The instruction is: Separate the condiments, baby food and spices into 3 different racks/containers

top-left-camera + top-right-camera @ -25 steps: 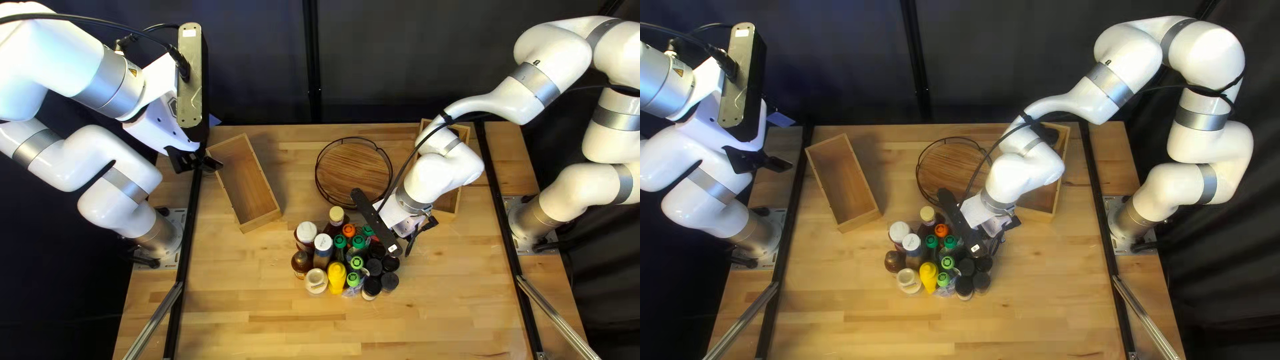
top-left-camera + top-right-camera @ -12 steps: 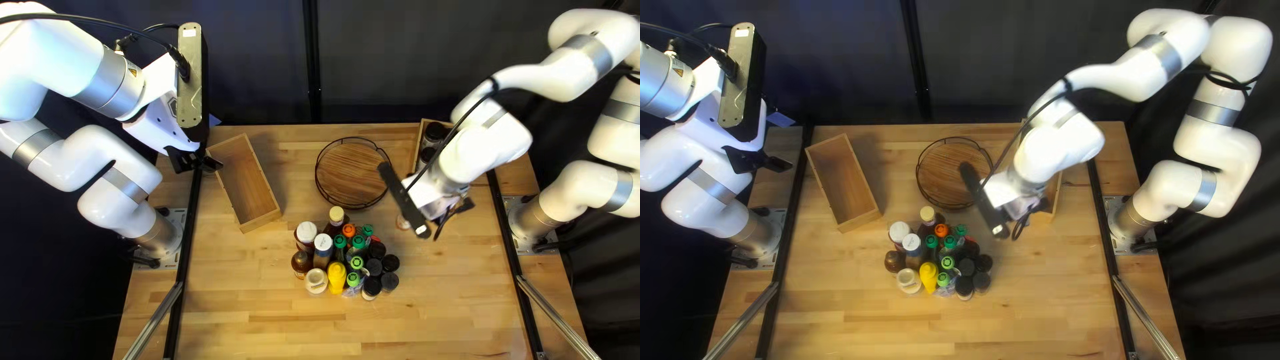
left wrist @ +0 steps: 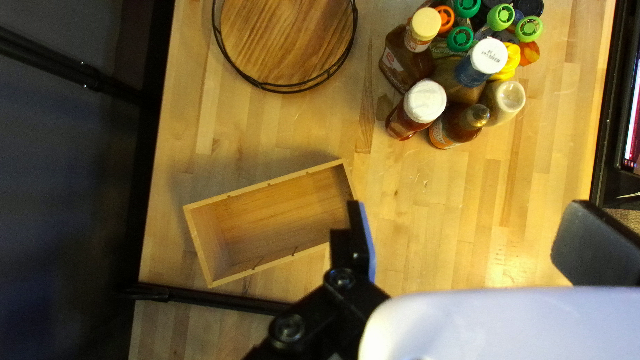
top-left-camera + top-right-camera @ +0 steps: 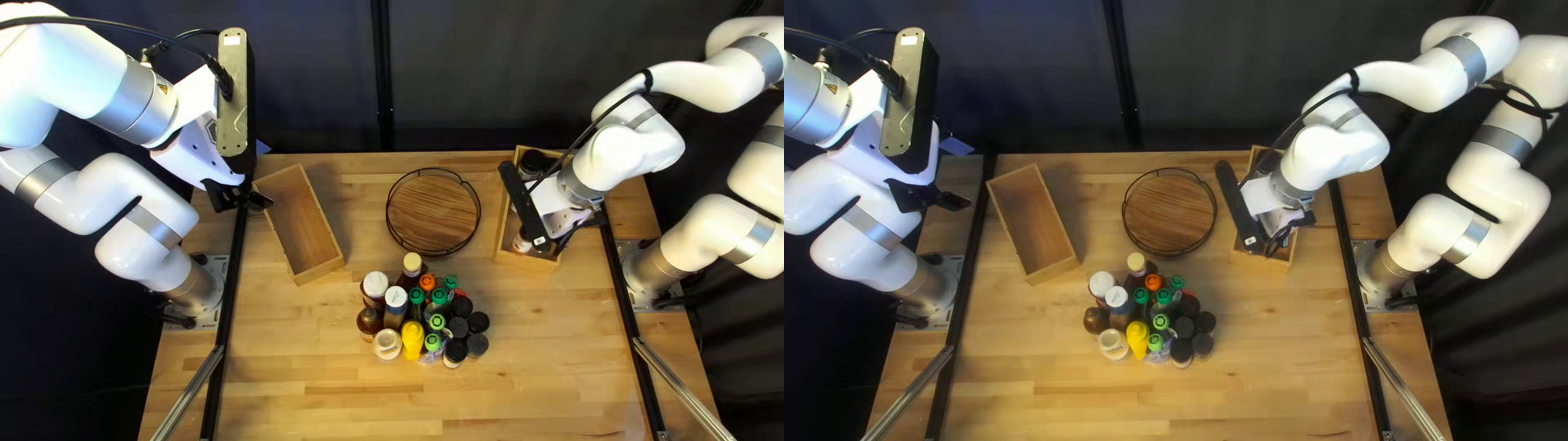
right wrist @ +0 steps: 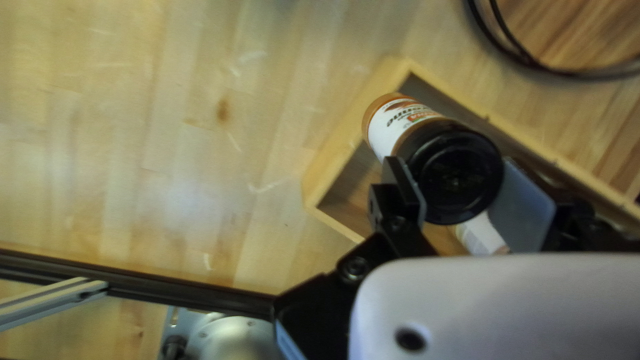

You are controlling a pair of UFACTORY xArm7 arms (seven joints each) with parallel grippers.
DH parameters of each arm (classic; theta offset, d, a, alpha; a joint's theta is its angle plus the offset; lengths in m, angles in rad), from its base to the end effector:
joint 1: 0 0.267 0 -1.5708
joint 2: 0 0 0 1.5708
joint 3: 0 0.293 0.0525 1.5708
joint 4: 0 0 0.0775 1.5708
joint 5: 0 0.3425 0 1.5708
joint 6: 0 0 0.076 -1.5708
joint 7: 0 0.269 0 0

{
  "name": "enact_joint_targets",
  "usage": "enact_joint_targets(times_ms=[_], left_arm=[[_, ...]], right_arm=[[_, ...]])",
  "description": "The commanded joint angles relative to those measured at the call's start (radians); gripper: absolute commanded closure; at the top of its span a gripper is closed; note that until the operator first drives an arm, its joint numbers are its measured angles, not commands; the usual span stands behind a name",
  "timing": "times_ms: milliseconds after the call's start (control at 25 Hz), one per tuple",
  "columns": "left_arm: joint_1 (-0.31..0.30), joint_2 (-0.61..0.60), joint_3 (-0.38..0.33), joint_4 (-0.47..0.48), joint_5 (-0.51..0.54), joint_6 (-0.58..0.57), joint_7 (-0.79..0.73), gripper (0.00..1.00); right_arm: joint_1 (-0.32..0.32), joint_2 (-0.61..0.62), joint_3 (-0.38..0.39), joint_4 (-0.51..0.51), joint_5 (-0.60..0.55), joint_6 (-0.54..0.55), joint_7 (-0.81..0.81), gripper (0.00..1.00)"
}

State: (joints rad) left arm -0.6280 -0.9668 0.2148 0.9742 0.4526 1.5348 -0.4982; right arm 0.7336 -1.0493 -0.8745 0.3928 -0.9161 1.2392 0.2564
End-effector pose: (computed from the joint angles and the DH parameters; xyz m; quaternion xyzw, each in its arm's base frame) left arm 0.2909 0.0124 0.4543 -0.9715 -0.0497 -0.2299 0.0295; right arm 0.2923 -0.0870 0.1529 0.9905 0.1069 0.0638 0.0582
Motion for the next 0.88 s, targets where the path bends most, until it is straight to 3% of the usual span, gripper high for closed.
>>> enact_joint_targets(times_ms=[40,120,240,480,720,880], left_arm=[[0.000,0.000,0.000,0.000,0.000,0.000,0.000,0.00],[0.000,0.000,0.000,0.000,0.000,0.000,0.000,0.00],[0.000,0.000,0.000,0.000,0.000,0.000,0.000,0.00],[0.000,0.000,0.000,0.000,0.000,0.000,0.000,0.00],[0.000,0.000,0.000,0.000,0.000,0.000,0.000,0.00],[0.000,0.000,0.000,0.000,0.000,0.000,0.000,0.00]], right_arm=[[-0.062,-0.017,-0.031,-0.033,-0.047,-0.006,-0.002,0.98],[-0.087,-0.019,-0.049,-0.044,-0.067,-0.010,-0.002,0.98],[-0.113,-0.023,-0.066,-0.059,-0.089,-0.014,-0.002,0.90],[-0.116,-0.011,-0.076,-0.065,-0.096,-0.023,0.020,0.24],[-0.053,0.006,-0.020,-0.039,-0.037,-0.010,0.051,0.06],[0.046,0.054,0.036,0.009,0.030,-0.013,0.097,0.00]])
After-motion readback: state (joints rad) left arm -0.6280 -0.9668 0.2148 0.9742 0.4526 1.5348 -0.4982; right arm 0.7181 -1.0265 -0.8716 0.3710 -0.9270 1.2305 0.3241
